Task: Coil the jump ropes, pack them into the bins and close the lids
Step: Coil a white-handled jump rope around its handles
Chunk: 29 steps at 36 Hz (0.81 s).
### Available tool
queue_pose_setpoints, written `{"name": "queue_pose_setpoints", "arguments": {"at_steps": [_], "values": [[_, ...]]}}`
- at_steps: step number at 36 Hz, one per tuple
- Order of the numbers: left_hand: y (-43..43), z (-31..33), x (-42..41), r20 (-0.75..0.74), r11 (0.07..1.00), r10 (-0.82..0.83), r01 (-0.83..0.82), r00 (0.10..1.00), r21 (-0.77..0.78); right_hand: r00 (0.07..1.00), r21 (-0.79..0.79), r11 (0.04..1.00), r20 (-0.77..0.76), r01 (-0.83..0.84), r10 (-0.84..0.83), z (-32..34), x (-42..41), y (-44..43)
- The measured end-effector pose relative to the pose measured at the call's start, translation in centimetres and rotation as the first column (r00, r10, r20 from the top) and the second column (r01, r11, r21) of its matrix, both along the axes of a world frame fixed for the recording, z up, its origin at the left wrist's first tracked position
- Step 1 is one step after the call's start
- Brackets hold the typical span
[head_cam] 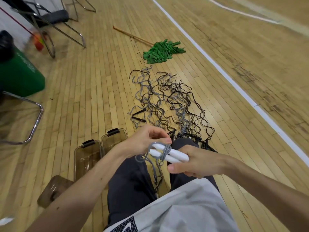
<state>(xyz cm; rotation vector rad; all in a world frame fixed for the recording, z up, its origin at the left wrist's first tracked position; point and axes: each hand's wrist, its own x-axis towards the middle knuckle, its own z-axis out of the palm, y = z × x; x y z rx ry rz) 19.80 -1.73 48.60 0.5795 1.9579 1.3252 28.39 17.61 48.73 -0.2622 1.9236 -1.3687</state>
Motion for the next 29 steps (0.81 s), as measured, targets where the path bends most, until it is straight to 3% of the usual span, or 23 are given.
{"name": "queue_pose_setpoints", "arguments": {"at_steps": [4, 13, 21, 29], "values": [[-0.3, -0.3, 0.6, -0.043, 1.000, 0.005, -0.004, 0.999, 0.024, 0.998, -0.044, 0.998, 0.057, 0.043, -0.040, 0.2, -0.5, 0.4], [0.6, -1.8, 2.5, 0.172, 0.987, 0.162, -0.157, 0.972, -0.045, 0.979, -0.150, 0.970, 0.103, 0.190, -0.176, 0.2, -1.7, 1.4], [1.0, -2.2, 3.2, 0.150, 0.993, 0.116, -0.115, 0.982, -0.010, 0.962, -0.098, 0.958, 0.044, 0.271, -0.268, -0.6, -2.7, 2.6], [1.0, -2.4, 3.6, 0.091, 0.990, 0.099, -0.089, 0.991, -0.113, 0.926, 0.054, 0.925, -0.065, 0.377, -0.373, -2.0, -3.2, 3.2]]}}
